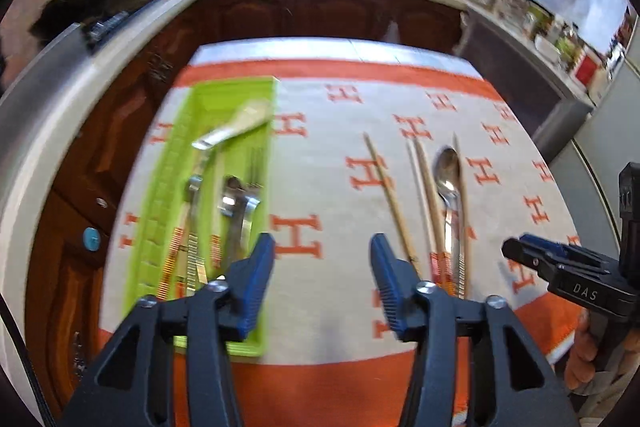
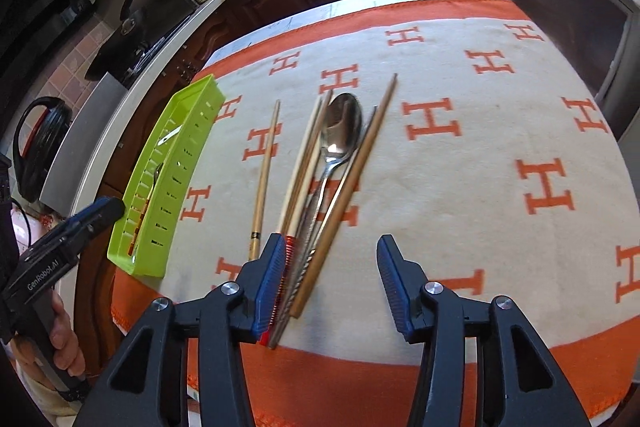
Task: Organize utensils
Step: 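Reach the left tool to a plain bamboo chopstick while the right tool approaches the chopsticks, then carry the bamboo chopstick into the tray with the left tool while the right tool grasps a brown chopstick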
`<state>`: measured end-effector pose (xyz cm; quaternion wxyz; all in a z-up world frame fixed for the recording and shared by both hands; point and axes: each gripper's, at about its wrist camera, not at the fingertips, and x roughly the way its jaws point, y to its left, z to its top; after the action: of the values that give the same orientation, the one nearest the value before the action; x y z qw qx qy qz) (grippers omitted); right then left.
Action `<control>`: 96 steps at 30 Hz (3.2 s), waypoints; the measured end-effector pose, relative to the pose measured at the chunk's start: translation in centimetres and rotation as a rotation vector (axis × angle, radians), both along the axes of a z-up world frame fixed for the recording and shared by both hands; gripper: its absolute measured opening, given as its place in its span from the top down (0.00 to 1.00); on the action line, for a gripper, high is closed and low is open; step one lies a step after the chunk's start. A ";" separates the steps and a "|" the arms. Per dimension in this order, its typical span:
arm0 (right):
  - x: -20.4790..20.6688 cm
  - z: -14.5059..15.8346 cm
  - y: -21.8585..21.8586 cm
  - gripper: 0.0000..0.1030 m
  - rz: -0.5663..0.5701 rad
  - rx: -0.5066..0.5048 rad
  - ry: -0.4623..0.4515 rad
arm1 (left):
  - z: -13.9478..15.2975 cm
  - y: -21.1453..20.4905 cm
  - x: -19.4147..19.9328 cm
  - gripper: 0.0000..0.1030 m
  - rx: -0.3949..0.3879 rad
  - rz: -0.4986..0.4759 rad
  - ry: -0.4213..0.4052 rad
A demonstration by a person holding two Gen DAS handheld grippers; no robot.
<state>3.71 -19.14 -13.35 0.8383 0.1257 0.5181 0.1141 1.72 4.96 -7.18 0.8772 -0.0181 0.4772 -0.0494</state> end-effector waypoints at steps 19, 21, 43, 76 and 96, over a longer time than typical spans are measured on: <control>0.7 -1.7 -3.0 0.53 -0.028 0.006 -0.013 | -9.0 -7.8 6.9 0.44 0.073 -0.010 0.175; 0.7 -1.9 -3.0 0.53 -0.025 0.014 -0.010 | -9.4 -8.2 6.9 0.43 0.104 0.003 0.176; 1.6 -4.1 -0.8 0.68 0.017 0.020 0.024 | -9.1 -7.7 6.5 0.96 0.017 -0.008 0.119; 6.0 -5.0 5.5 0.91 -0.052 -0.346 0.064 | -1.6 3.3 1.7 0.96 -0.096 0.092 -0.020; 4.0 -0.7 0.4 0.95 -0.218 -0.009 0.080 | -5.1 12.8 5.4 0.95 -0.030 0.210 0.089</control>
<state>7.72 -18.70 -14.01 0.8249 0.1821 0.5349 0.0151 7.13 17.74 -12.23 0.8551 -0.0834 0.5105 0.0363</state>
